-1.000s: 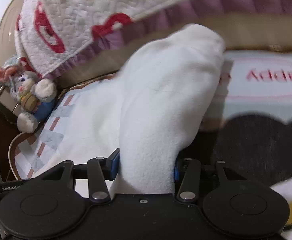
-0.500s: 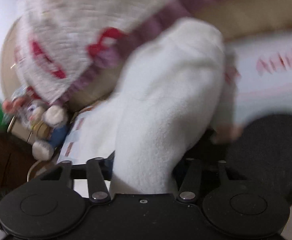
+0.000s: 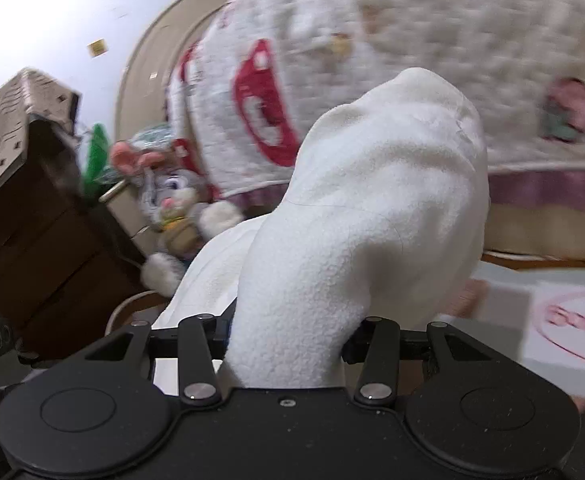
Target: Fold clothes
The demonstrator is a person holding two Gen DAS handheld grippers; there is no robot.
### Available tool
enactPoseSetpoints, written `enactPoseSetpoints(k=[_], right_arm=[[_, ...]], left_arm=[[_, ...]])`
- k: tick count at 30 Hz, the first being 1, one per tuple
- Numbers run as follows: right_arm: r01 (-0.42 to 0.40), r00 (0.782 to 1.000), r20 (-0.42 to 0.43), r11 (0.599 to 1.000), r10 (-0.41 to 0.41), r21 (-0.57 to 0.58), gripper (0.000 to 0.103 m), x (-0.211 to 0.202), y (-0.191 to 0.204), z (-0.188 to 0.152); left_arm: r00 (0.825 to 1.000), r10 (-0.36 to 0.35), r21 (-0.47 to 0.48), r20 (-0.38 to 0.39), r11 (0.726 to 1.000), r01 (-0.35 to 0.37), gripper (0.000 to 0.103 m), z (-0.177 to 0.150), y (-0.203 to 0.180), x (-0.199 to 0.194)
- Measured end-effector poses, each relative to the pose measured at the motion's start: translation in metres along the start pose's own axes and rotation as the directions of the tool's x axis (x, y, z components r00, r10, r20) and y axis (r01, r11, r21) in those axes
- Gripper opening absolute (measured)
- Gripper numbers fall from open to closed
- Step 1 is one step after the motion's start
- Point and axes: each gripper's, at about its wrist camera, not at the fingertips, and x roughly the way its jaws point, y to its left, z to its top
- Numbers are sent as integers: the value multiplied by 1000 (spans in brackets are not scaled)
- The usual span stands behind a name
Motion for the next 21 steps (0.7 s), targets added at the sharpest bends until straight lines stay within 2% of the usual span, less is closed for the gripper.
enactPoseSetpoints(k=[4,7,14,18,21], right_arm=[[-54,999,-7,998,53,-37,50,40,30,13],[-86,996,-2,995,86,-45,50,76,49,28],[-157,986,41,986,159,-54,50,150,87,64],[-199,979,50,980,200,-25,51,181,101,86],[-156,988,16,988,156,-8,53,209,101,81]], left_arm=[[995,102,23,-8,995,-102,23,27,33,-11],[984,177,50,0,983,-177,23,51,59,-16],[941,336,108,37,935,-338,23,106,115,-28],[932,356,39,68,933,-359,24,132,151,-34],[928,369,-6,43,929,-369,24,133,179,-11]])
